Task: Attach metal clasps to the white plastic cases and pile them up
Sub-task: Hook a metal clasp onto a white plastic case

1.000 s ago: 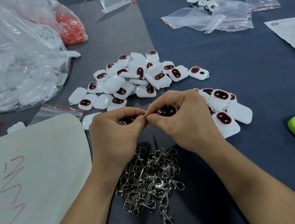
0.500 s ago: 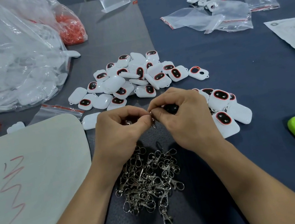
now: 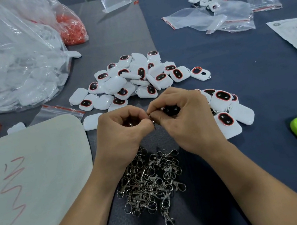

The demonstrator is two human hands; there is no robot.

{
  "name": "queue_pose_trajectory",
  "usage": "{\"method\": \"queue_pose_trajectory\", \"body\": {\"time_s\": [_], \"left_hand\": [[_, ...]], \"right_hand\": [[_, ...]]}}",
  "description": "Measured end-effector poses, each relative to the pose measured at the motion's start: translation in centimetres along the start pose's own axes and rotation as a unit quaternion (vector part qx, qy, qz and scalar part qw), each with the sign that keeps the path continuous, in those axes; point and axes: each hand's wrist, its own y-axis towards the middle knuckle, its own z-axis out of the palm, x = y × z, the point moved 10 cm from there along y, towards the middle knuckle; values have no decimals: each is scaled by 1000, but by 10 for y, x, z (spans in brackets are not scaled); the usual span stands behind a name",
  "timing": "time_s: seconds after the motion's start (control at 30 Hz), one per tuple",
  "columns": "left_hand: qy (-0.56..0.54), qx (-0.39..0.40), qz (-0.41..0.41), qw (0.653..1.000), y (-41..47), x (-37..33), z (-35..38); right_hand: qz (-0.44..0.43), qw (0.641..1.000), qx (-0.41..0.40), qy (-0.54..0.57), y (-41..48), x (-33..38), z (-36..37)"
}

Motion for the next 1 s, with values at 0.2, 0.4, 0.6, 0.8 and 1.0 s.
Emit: {"method": "queue_pose_trajectory", "body": {"time_s": [0.2, 0.4, 0.6, 0.8, 1.0], "left_hand": [[75, -34, 57, 995, -1, -13, -10], [347, -15, 155, 925, -11, -30, -2], [405, 74, 185, 892, -13, -32, 21], [404, 56, 237, 882, -16, -42, 26], [458, -120, 247, 846, -17, -58, -11]], "right_hand": [[245, 960, -49, 126, -3, -58, -8], [228, 966, -17, 119, 1, -59, -8], [194, 980, -5, 47, 1, -55, -10], [191, 982, -3, 6, 1, -52, -17], [201, 979, -15, 37, 1, -55, -18]]}}
